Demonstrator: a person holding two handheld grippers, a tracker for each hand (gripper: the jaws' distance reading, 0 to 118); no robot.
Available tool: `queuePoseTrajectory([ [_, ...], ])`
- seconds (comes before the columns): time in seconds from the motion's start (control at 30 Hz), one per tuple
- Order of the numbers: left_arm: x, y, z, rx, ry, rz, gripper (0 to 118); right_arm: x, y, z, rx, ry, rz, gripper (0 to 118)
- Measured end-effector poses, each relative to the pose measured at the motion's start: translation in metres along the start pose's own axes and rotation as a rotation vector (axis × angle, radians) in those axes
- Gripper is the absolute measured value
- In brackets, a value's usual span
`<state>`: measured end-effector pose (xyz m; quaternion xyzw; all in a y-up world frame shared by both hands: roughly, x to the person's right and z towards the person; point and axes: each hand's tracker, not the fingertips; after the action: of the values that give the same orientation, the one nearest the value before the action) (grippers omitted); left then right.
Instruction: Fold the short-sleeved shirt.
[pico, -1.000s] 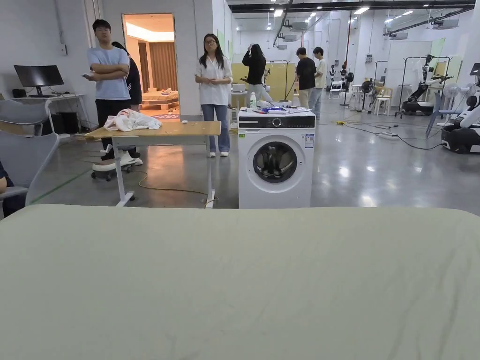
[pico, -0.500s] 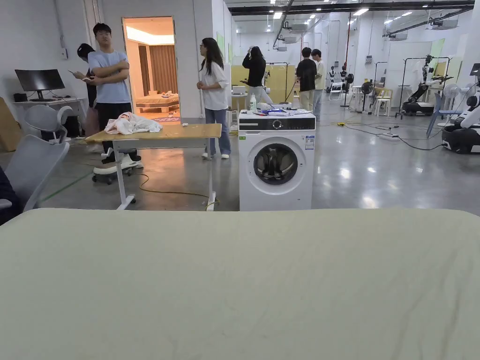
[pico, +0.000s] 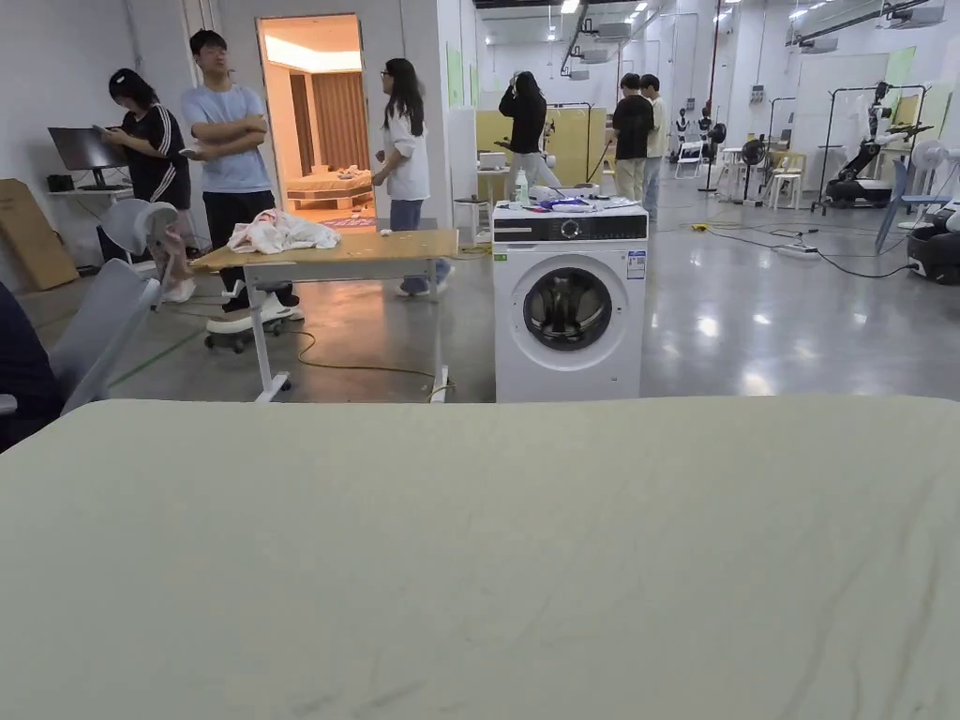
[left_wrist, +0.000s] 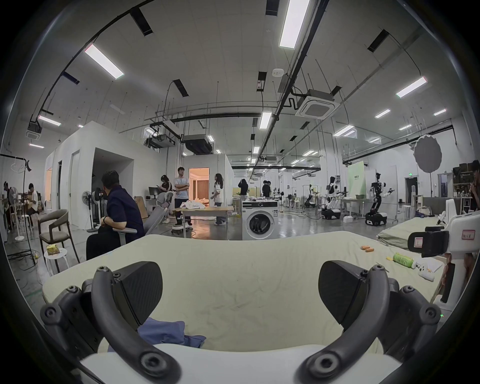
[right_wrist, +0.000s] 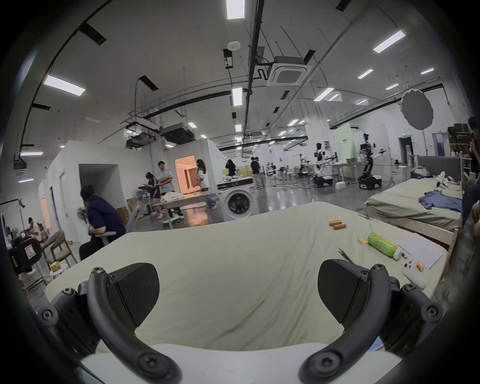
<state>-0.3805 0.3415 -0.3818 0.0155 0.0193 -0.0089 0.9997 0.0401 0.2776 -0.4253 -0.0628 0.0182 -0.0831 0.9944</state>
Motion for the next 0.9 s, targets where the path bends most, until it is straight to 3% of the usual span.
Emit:
queuePoseTrajectory([
  [0.1, 0.000, 0.000, 0.000, -0.009, -0.002, 0.009, 118, -0.002, 0.007, 0.000, -0.071, 0.051, -0.059, 118],
  [0.33, -0.002, 0.000, 0.000, -0.015, 0.003, 0.027, 118, -0.011, 0.017, 0.003, -0.148, 0.042, -0.149, 118],
  [0.6, -0.001, 0.002, 0.000, -0.024, -0.004, 0.030, 118, -0.015, 0.018, -0.003, -0.192, -0.016, -0.141, 118],
  [0.73, -0.001, 0.002, 0.000, -0.028, -0.012, 0.039, 118, -0.010, 0.014, -0.006, -0.192, -0.028, -0.177, 118],
  [0.83, 0.000, 0.002, -0.001, -0.036, -0.009, 0.037, 118, -0.015, 0.011, -0.006, -0.176, -0.065, -0.108, 118],
  [0.9, 0.000, 0.002, -0.001, -0.038, -0.007, 0.037, 118, -0.016, 0.008, -0.004, -0.165, 0.024, -0.063, 118],
])
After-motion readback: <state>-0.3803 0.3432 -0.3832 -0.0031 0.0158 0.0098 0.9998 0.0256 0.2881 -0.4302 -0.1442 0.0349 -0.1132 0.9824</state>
